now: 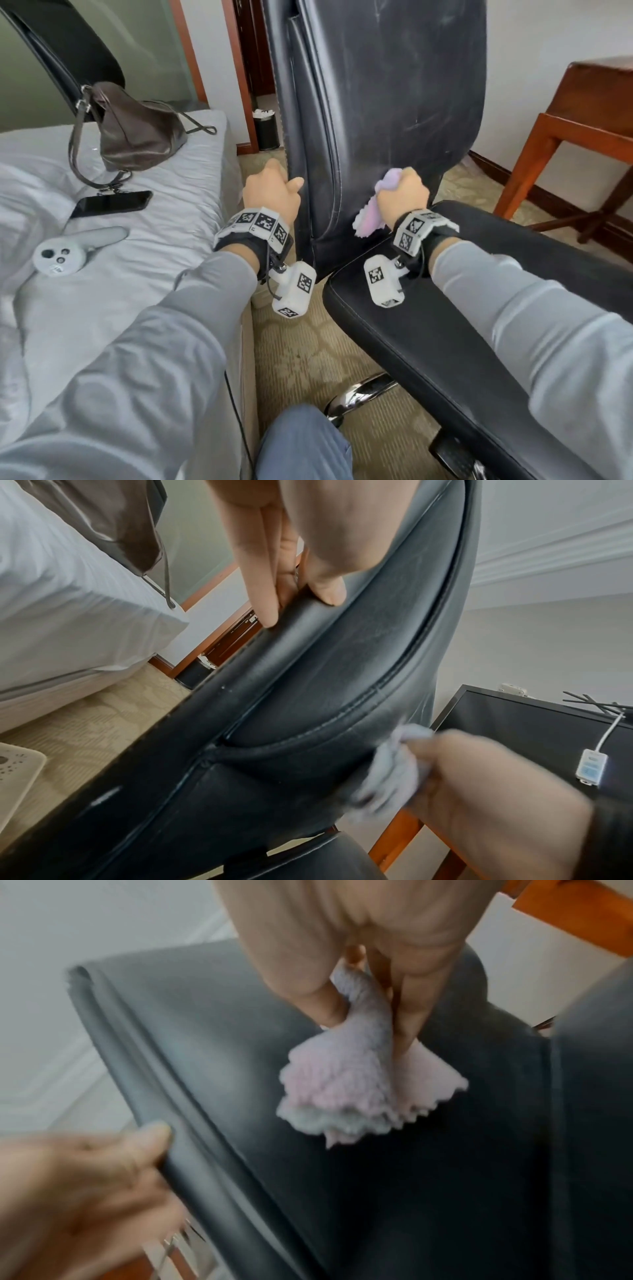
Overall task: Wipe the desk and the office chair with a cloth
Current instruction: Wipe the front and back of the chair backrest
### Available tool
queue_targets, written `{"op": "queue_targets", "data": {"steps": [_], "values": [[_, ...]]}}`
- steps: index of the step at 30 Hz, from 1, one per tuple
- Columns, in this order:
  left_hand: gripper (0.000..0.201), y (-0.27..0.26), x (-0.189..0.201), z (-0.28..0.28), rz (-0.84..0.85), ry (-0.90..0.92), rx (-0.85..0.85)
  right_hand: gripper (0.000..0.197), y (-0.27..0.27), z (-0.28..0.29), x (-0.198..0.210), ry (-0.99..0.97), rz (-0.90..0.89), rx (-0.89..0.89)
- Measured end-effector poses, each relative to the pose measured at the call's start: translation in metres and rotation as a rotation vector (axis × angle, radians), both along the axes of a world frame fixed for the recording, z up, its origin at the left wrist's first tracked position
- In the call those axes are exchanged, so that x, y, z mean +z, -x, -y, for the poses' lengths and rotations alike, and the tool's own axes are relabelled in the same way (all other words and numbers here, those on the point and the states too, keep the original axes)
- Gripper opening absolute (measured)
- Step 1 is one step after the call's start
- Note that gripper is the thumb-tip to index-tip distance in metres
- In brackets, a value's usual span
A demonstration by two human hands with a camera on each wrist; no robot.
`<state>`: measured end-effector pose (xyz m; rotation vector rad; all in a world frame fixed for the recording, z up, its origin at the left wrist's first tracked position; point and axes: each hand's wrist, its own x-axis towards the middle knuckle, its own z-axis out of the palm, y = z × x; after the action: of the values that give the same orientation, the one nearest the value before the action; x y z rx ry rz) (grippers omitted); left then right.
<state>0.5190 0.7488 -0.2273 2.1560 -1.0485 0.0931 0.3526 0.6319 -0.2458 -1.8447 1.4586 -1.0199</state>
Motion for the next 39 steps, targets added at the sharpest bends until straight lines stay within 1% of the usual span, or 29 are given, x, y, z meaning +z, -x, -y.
{"op": "queue_targets", "data": {"steps": [2,4,6,8,9,11,12,13,14,16,17,18,19,20,21,23,24,25,27,28,29,30,31,32,34,36,37,38,39], "values": [[0.026,-0.001,-0.001,0.001,0.002,-0.005,0.002,0.018,-0.004,0.002,0.033,0.129,0.117,0.011],[0.027,0.0,-0.002,0.001,0.007,-0.007,0.003,0.016,-0.011,0.005,0.065,0.255,0.203,0.066],[0.028,0.0,-0.002,0.002,0.002,-0.003,0.004,0.015,-0.018,0.008,0.072,0.303,0.187,0.071],[0.028,0.002,-0.001,0.001,0.003,-0.007,0.007,0.016,-0.015,0.01,0.05,0.24,0.11,0.021],[0.027,0.002,-0.001,0.0,0.007,-0.008,0.009,0.018,-0.011,0.011,0.034,0.18,0.035,0.008],[0.027,0.004,0.0,-0.002,0.012,-0.01,0.006,0.024,0.002,0.016,0.0,0.056,-0.212,0.043],[0.027,0.005,0.0,-0.003,0.017,-0.011,0.006,0.026,0.01,0.02,-0.011,0.01,-0.294,0.068],[0.027,0.005,0.0,-0.003,0.018,-0.011,0.005,0.026,0.017,0.024,-0.013,-0.011,-0.309,0.057],[0.027,0.005,-0.001,-0.003,0.018,-0.011,0.004,0.027,0.023,0.029,-0.009,-0.014,-0.27,0.002],[0.025,0.004,-0.002,-0.003,0.011,-0.006,-0.003,0.03,0.032,0.035,0.014,0.013,-0.087,-0.164],[0.024,0.003,-0.002,-0.002,0.01,-0.001,-0.006,0.03,0.033,0.038,0.028,0.063,0.025,-0.192],[0.023,0.004,-0.002,-0.002,0.01,0.001,-0.007,0.027,0.031,0.035,0.041,0.137,0.098,-0.165],[0.022,0.004,-0.003,-0.001,0.011,0.002,-0.006,0.02,0.026,0.029,0.052,0.215,0.125,-0.092],[0.022,0.003,-0.003,-0.001,0.015,0.001,-0.005,0.015,0.02,0.021,0.057,0.314,0.085,-0.006],[0.022,0.003,-0.003,0.0,0.02,0.002,-0.002,0.017,0.013,0.014,0.056,0.412,0.021,0.066],[0.025,0.001,-0.004,0.001,0.025,0.0,0.013,0.026,0.004,0.002,0.037,0.475,-0.145,0.131],[0.026,0.001,-0.004,0.002,0.033,-0.002,0.022,0.028,0.006,-0.005,0.024,0.469,-0.188,0.15],[0.027,0.002,-0.004,0.003,0.043,-0.008,0.034,0.031,0.012,-0.01,0.012,0.444,-0.2,0.215],[0.028,0.002,0.0,0.007,0.068,-0.031,0.051,0.043,0.034,-0.018,-0.005,0.363,-0.195,0.392],[0.028,0.002,0.004,0.011,0.083,-0.056,0.054,0.044,0.048,-0.017,-0.009,0.331,-0.255,0.464],[0.029,0.002,0.01,0.016,0.087,-0.081,0.06,0.04,0.062,-0.013,-0.01,0.295,-0.349,0.5],[0.03,0.002,0.016,0.022,0.076,-0.095,0.071,0.034,0.075,-0.006,-0.01,0.284,-0.429,0.505],[0.032,0.005,0.023,0.026,0.049,-0.089,0.097,0.029,0.088,0.0,-0.008,0.297,-0.459,0.472],[0.036,0.008,0.028,0.032,0.013,-0.054,0.126,0.027,0.101,0.006,-0.007,0.318,-0.445,0.427],[0.043,0.027,0.032,0.037,-0.031,0.057,0.165,0.028,0.124,0.014,-0.005,0.293,-0.372,0.331],[0.034,0.06,0.021,0.037,0.006,0.139,0.105,0.035,0.143,0.024,-0.006,0.234,-0.325,0.268],[0.026,0.079,0.009,0.036,0.029,0.122,0.036,0.039,0.15,0.029,-0.008,0.209,-0.318,0.25],[0.021,0.096,-0.007,0.036,0.049,0.049,-0.075,0.04,0.156,0.034,-0.012,0.192,-0.325,0.24],[0.024,0.116,-0.025,0.035,0.06,-0.082,-0.213,0.036,0.161,0.04,-0.016,0.186,-0.35,0.225]]}}
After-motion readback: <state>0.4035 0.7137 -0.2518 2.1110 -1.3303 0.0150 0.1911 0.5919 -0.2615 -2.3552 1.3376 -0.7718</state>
